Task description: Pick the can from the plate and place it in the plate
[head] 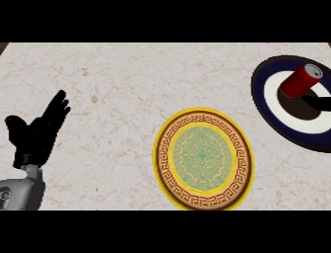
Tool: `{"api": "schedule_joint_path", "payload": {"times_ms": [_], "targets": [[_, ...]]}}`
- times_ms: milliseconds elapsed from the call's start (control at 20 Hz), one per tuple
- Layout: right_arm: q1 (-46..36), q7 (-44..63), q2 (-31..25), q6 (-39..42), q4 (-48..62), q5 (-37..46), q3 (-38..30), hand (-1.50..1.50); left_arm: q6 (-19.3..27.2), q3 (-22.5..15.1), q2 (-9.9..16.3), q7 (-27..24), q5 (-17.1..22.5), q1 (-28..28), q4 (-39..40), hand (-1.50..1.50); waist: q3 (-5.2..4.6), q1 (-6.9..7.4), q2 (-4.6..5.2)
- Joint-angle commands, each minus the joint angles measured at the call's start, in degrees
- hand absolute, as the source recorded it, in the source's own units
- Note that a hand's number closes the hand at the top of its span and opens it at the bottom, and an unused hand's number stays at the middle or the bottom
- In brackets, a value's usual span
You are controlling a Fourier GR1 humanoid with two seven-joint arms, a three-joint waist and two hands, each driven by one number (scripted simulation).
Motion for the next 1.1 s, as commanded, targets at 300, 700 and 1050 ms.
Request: {"api": "schedule_joint_path", "payload": {"times_ms": [300,700,1050], "targets": [[-2.5,-14.1,4.6,-0.9,-10.7,-13.7,-5.2,-1.50,0.4,0.8,-0.7,0.1,0.2,-0.4,1.0,0.00,-0.07,-1.12,-0.43],[-0.8,-0.1,4.1,10.6,-16.5,-30.8,-12.5,-1.50,2.1,0.4,-1.2,1.6,-1.2,-2.1,0.6,0.00,-0.06,-1.45,-0.38],[6.9,-5.4,1.7,14.3,-16.3,-37.6,-13.5,-1.50,-0.3,1.1,-0.9,-0.2,-0.8,0.5,-0.8,0.00,-0.06,-0.51,-0.16]]}}
